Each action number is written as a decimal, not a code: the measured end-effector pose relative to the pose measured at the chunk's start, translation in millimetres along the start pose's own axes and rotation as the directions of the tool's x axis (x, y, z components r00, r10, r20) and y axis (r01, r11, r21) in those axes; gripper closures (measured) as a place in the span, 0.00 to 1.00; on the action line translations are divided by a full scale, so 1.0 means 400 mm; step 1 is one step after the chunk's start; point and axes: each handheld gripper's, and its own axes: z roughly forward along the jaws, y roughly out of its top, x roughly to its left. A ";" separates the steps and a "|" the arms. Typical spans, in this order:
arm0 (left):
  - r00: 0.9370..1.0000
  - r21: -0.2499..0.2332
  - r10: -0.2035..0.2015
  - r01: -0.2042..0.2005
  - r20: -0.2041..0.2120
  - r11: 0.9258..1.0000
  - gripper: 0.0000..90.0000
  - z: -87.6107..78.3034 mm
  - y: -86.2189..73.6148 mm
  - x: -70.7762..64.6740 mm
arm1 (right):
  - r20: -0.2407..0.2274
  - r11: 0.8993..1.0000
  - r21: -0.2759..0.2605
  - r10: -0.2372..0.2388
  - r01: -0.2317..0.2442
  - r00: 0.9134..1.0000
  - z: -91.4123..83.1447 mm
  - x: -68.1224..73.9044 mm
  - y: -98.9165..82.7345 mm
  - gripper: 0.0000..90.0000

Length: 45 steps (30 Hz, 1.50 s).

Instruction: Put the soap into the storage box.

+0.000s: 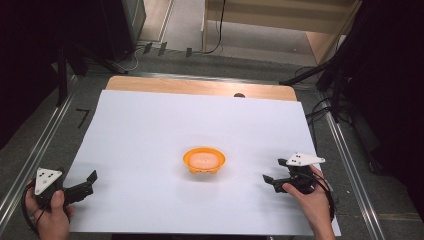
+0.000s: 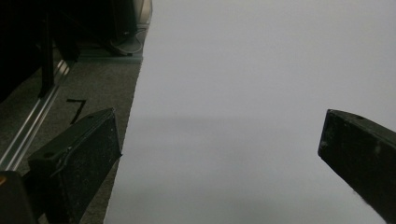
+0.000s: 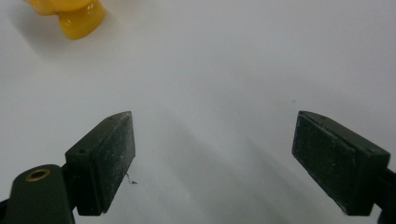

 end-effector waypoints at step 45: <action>1.000 -0.017 0.001 -0.001 -0.008 1.000 0.00 -0.004 -0.002 -0.001 | 0.199 0.960 -0.231 0.203 -0.155 0.959 -0.200 -0.044 -0.216 0.14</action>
